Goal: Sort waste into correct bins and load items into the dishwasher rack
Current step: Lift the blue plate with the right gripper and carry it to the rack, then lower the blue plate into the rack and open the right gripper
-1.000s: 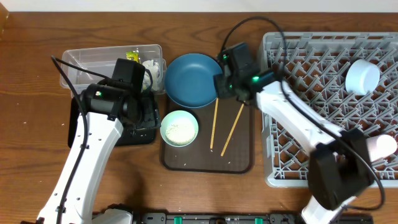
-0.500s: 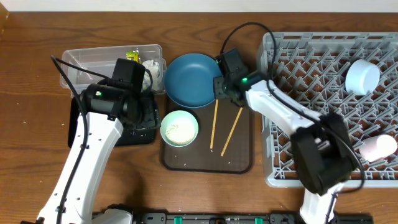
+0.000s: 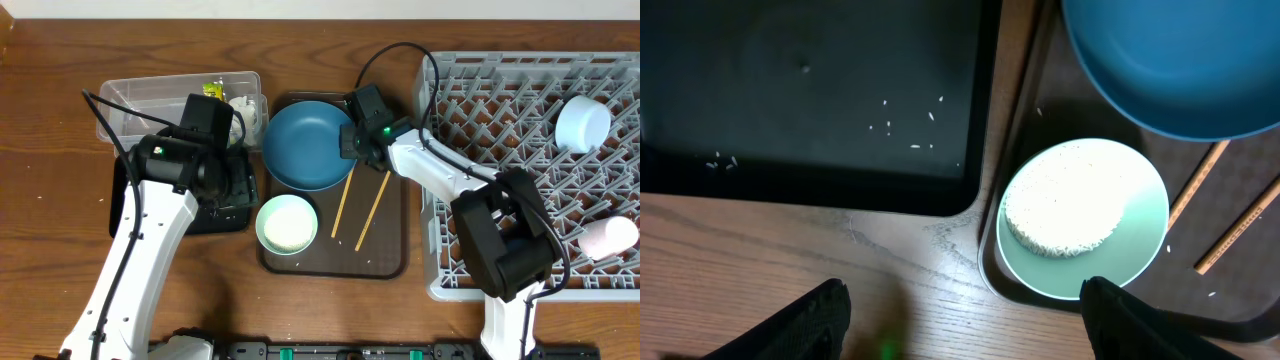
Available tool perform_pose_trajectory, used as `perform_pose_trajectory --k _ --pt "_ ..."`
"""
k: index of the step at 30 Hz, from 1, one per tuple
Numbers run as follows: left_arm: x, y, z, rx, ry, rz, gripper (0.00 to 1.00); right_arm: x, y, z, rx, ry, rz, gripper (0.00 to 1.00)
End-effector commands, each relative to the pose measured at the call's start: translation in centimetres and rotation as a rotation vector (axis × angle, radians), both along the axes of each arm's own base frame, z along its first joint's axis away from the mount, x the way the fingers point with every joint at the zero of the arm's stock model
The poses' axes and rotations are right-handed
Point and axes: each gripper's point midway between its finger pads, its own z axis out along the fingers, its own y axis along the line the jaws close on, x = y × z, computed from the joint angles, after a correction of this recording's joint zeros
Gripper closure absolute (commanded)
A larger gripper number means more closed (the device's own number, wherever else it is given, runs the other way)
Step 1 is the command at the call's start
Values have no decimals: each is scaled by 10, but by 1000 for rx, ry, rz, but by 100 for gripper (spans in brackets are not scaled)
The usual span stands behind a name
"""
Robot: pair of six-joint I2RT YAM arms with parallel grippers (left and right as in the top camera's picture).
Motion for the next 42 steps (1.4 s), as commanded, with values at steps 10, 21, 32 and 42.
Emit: perform_pose_trajectory --k 10,21,32,42 --pt "-1 1 2 -4 -2 6 23 36 -92 178 -107 -398 -55 99" --pt "-1 1 2 -4 -2 6 23 -2 -285 275 -986 -445 -399 99" --pt "-1 1 2 -4 -2 6 23 -25 -383 272 -1223 -261 -653 99" --pt "-1 1 2 -4 -2 7 23 -10 -394 224 -1246 -161 -630 99"
